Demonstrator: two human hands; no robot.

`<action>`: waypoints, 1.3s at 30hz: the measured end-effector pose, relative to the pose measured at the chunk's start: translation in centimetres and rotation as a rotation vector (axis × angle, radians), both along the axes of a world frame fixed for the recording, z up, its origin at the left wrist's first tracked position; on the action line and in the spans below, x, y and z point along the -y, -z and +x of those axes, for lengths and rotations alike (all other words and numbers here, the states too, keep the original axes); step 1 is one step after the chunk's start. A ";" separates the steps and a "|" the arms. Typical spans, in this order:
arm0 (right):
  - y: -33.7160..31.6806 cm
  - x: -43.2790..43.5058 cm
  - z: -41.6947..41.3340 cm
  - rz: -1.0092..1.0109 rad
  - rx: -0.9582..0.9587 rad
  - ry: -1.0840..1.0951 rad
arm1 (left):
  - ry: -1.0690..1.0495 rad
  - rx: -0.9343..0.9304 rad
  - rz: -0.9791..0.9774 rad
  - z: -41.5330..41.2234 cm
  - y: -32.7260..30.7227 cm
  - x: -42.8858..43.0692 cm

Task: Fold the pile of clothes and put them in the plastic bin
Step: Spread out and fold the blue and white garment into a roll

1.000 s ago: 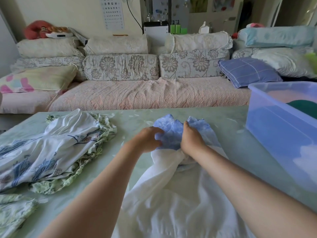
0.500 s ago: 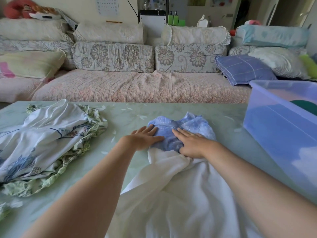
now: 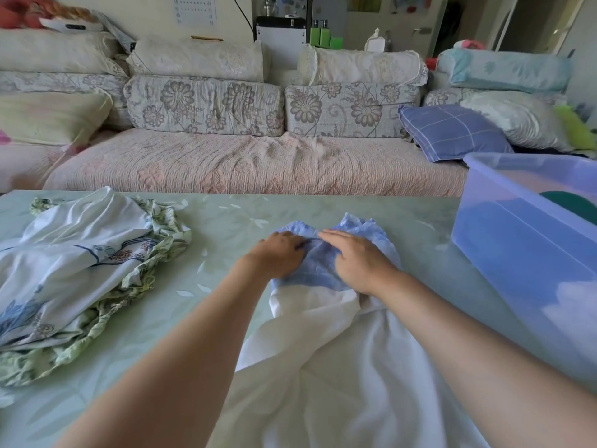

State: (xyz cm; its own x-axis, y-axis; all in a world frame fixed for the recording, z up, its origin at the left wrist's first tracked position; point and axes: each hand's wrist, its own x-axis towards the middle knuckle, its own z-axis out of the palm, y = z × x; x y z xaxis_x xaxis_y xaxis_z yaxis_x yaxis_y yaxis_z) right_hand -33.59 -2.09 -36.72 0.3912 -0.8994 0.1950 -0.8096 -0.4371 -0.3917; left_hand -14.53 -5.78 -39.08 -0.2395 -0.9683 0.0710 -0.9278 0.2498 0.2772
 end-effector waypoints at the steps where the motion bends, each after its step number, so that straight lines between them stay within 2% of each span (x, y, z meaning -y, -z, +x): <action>1: 0.2 -0.1 0.3 0.039 -0.013 -0.019 | -0.003 0.032 0.072 0.0 0.4 -0.2; 4: 1.8 -0.6 0.0 0.216 -0.386 -0.065 | -0.016 0.124 0.134 0.4 1.2 -0.4; 5: 1.9 -0.7 -0.5 0.246 -0.458 -0.048 | -0.025 0.146 0.151 0.6 1.1 -0.5; 10: 1.2 -1.3 -1.6 0.249 -0.570 0.014 | -0.066 0.156 0.203 0.8 -0.1 -1.6; 13: 0.8 -2.4 -1.4 0.203 -0.549 0.054 | -0.083 0.034 0.147 1.0 -1.4 -3.7; 17: -0.6 -4.6 -0.3 0.111 -0.394 0.017 | -0.144 -0.057 0.063 1.8 -3.1 -6.9; 23: -2.4 -9.9 1.8 -0.063 -0.248 -0.149 | -0.151 -0.065 0.197 3.3 -5.1 -13.4; 26: -2.6 -12.8 2.5 -0.155 -0.176 -0.160 | -0.153 -0.155 0.366 4.7 -5.8 -17.4; 27: -2.6 -13.8 2.7 -0.124 -0.155 -0.159 | -0.153 -0.162 0.421 4.9 -6.0 -18.8; 29: -2.4 -15.9 3.0 -0.032 -0.140 -0.168 | -0.135 -0.051 0.465 5.2 -6.2 -21.4; 32: -1.0 -18.4 3.0 0.044 -0.208 -0.197 | -0.145 0.100 0.436 5.4 -6.2 -24.0; 36: -0.5 -21.5 3.1 0.158 -0.270 -0.199 | -0.159 0.076 0.356 5.3 -6.6 -25.5; 39: -0.6 -23.0 3.1 0.204 -0.329 -0.160 | -0.230 -0.072 0.237 4.4 -7.3 -26.1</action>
